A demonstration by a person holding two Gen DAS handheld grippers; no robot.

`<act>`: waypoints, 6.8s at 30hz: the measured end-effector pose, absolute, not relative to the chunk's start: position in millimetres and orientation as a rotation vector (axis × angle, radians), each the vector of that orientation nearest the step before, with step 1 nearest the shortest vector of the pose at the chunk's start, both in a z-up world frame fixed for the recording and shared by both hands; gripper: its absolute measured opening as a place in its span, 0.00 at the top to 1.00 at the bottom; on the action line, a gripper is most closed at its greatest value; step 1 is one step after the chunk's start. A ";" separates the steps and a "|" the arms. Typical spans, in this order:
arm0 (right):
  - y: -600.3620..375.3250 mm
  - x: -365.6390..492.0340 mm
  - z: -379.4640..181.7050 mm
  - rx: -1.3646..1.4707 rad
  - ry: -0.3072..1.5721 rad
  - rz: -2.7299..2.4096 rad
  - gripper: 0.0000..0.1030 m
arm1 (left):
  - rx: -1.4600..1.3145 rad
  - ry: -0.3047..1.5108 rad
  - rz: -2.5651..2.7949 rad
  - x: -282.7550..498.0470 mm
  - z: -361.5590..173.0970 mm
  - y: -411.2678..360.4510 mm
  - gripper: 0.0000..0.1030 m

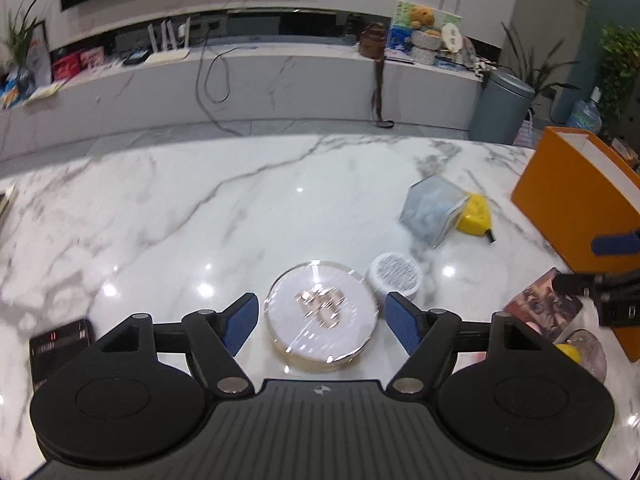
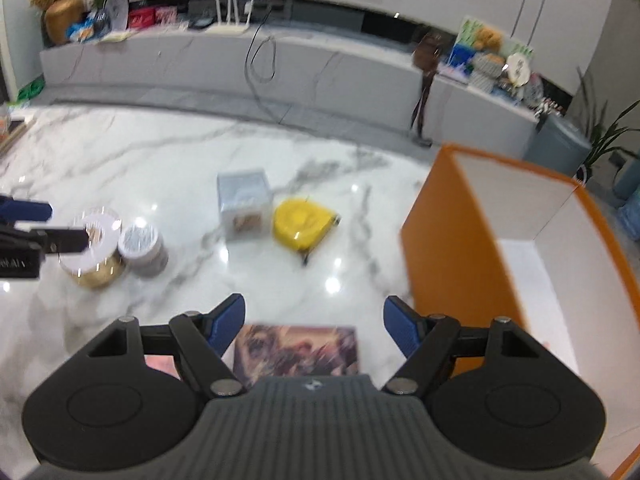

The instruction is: Organize rigid objects

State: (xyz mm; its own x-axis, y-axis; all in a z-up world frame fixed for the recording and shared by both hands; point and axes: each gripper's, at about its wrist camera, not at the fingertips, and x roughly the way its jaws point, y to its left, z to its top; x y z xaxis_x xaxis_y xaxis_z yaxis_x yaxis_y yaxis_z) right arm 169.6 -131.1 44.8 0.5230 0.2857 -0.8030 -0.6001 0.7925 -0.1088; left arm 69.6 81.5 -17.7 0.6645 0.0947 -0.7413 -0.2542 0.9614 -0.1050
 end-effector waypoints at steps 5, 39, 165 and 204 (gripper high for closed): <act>-126.8 167.6 22.7 -0.420 0.959 0.543 0.27 | -0.225 0.855 0.190 71.9 -31.0 90.0 0.16; -126.8 190.3 -14.4 -0.335 1.113 0.531 0.13 | -0.182 0.858 0.192 106.8 -53.0 86.0 0.11; -342.8 253.4 133.4 0.200 0.798 0.182 0.16 | 0.161 0.811 -0.364 242.6 90.2 -173.2 0.15; -346.3 333.6 42.2 0.402 1.025 -0.188 0.16 | 0.521 1.053 -0.466 345.4 -14.7 -225.9 0.15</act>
